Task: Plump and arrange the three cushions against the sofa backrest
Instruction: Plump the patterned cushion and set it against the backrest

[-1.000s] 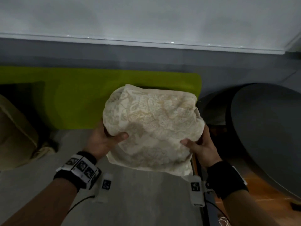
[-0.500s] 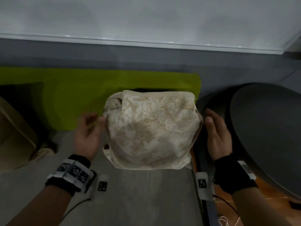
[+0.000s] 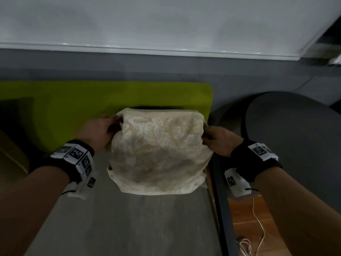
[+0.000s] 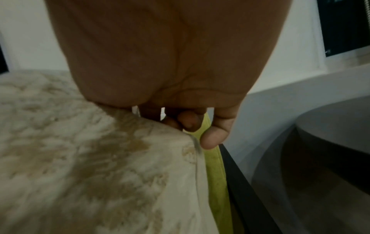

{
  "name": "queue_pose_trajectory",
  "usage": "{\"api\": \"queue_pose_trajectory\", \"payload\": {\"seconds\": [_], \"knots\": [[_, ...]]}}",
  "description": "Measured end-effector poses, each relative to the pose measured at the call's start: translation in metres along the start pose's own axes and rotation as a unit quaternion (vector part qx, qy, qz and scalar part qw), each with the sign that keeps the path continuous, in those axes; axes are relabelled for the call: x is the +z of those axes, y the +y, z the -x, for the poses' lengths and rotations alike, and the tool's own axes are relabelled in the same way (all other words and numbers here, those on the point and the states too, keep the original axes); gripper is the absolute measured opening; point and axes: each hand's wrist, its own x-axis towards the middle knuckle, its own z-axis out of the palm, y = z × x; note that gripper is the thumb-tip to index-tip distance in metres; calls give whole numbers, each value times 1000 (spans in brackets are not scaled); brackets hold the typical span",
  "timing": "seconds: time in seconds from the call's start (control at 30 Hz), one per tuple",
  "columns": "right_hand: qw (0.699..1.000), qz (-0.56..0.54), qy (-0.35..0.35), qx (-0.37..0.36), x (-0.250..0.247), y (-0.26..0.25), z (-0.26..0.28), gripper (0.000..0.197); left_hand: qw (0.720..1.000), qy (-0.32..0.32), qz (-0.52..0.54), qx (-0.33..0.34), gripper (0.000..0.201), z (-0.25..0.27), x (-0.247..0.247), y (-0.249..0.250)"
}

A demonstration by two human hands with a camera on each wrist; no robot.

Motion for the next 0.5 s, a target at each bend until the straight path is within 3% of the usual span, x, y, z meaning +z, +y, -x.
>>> {"api": "queue_pose_trajectory", "payload": {"seconds": [0.1,0.17,0.2,0.23,0.27,0.33,0.4,0.43,0.5], "knots": [[998,-28,-10,-56,6,2,4,78,999,3,29,-28,36,4,3,-1],[993,-57,64,-87,11,9,4,67,1000,-13,4,-15,39,6,6,0],[984,-92,138,-71,11,14,3,54,1000,-14,-1,-11,40,7,6,-1],[961,-155,226,-33,11,19,4,38,1000,-13,-2,-8,41,7,7,-3],[921,-235,311,16,11,23,6,23,1000,-15,-3,-8,42,7,6,-5],[822,-390,404,94,10,24,12,18,1000,-22,-17,-7,39,5,6,-10],[773,-474,411,91,12,21,14,26,999,-21,-34,-4,35,5,6,-12],[771,-494,394,72,12,18,15,30,999,-18,-37,-6,34,5,6,-11],[797,-502,330,54,9,11,21,39,999,-4,-36,-12,34,9,6,-10]]}}
